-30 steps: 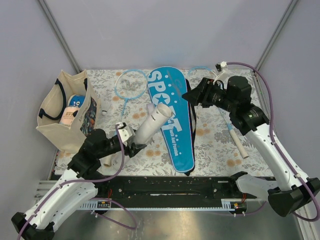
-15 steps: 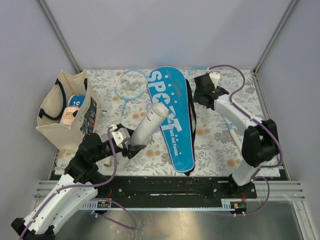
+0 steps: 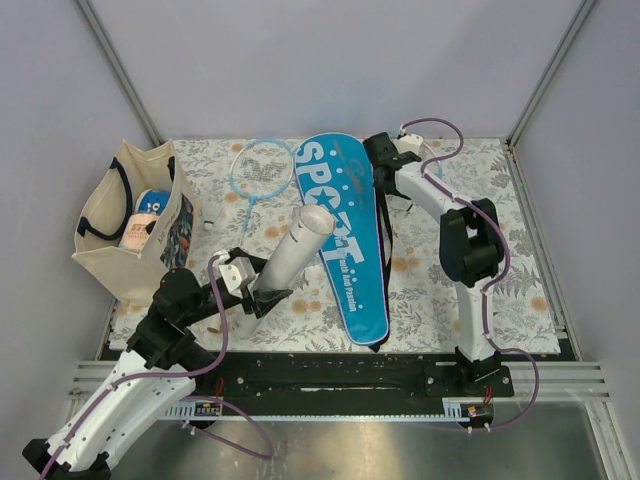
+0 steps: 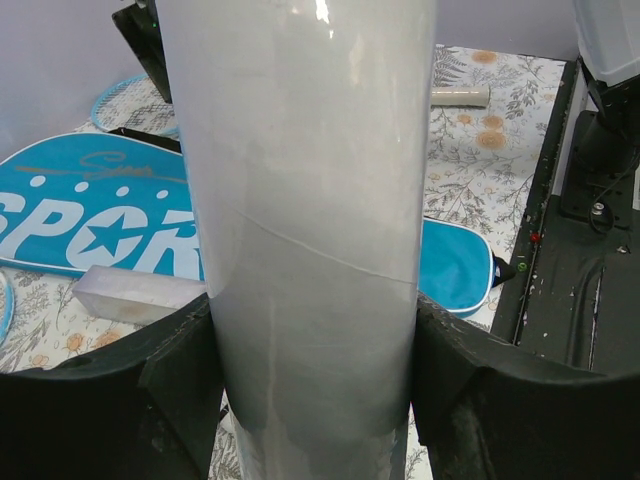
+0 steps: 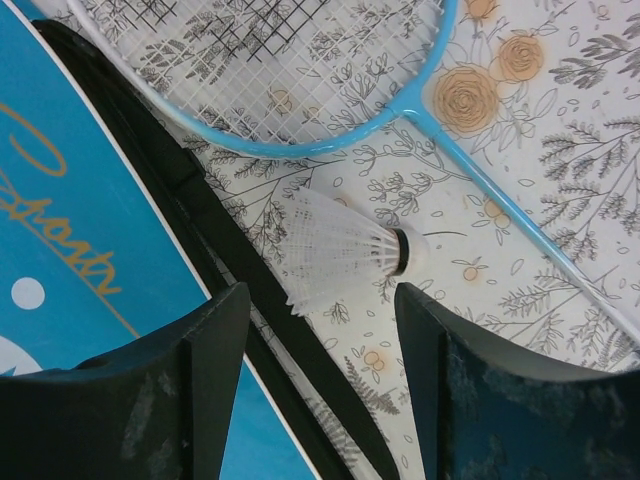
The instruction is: Pack up the badminton gear
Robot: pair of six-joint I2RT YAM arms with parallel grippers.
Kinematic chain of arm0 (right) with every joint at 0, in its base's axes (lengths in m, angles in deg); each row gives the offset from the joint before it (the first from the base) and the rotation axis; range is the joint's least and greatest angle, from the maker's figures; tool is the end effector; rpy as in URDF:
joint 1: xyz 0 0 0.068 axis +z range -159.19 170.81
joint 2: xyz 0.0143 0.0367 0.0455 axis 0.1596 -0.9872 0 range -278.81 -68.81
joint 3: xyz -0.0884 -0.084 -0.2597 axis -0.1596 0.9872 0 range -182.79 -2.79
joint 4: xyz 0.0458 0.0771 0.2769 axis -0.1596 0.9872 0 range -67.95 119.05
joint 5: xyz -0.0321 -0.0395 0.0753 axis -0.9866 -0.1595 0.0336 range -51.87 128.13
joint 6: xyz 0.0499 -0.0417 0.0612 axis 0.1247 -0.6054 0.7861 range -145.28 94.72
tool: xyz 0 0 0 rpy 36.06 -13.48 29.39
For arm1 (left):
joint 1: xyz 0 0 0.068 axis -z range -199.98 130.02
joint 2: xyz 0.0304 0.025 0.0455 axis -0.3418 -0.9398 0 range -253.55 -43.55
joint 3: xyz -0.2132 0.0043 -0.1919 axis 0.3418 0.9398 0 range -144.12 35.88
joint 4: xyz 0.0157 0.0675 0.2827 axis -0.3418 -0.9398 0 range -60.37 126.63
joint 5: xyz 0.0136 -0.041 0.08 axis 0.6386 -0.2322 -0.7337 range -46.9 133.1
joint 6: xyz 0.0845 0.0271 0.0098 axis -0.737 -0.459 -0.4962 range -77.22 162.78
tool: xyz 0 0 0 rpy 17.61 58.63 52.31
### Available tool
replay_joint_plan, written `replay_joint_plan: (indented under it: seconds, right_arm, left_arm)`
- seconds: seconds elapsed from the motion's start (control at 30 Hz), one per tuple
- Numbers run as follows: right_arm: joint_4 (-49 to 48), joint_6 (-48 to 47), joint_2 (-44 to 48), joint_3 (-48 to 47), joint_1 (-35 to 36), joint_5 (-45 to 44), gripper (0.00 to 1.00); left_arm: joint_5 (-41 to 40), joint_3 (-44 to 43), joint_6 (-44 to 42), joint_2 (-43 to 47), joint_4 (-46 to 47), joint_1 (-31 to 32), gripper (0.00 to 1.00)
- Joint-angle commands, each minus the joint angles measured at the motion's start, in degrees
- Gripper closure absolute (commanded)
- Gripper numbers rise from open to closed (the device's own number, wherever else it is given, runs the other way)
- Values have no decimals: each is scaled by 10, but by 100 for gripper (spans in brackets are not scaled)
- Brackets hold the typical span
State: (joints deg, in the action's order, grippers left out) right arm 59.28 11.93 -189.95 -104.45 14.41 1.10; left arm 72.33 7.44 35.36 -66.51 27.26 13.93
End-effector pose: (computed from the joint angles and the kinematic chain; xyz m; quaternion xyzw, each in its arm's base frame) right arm 0.4957 0.1643 0.2013 0.1980 0.8913 -0.1250 0.3883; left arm 0.1244 -0.1305 0.2986 0.4107 0.6007 -0.3309 0.6008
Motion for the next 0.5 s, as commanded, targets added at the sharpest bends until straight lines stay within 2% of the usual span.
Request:
replay_joint_plan:
  seconds: [0.0, 0.23, 0.3, 0.47]
  right_arm:
    - [53, 26, -48, -67, -7, -32, 32]
    - [77, 16, -74, -82, -22, -37, 35]
    - [77, 10, -69, -75, -28, -32, 39]
    - [58, -19, -24, -27, -28, -28, 61]
  left_arm:
    - [21, -4, 3, 6, 59, -2, 59]
    - [14, -2, 0, 11, 57, -1, 59]
    - [14, -2, -1, 11, 56, -1, 59]
    - [13, -2, -2, 4, 56, -1, 58]
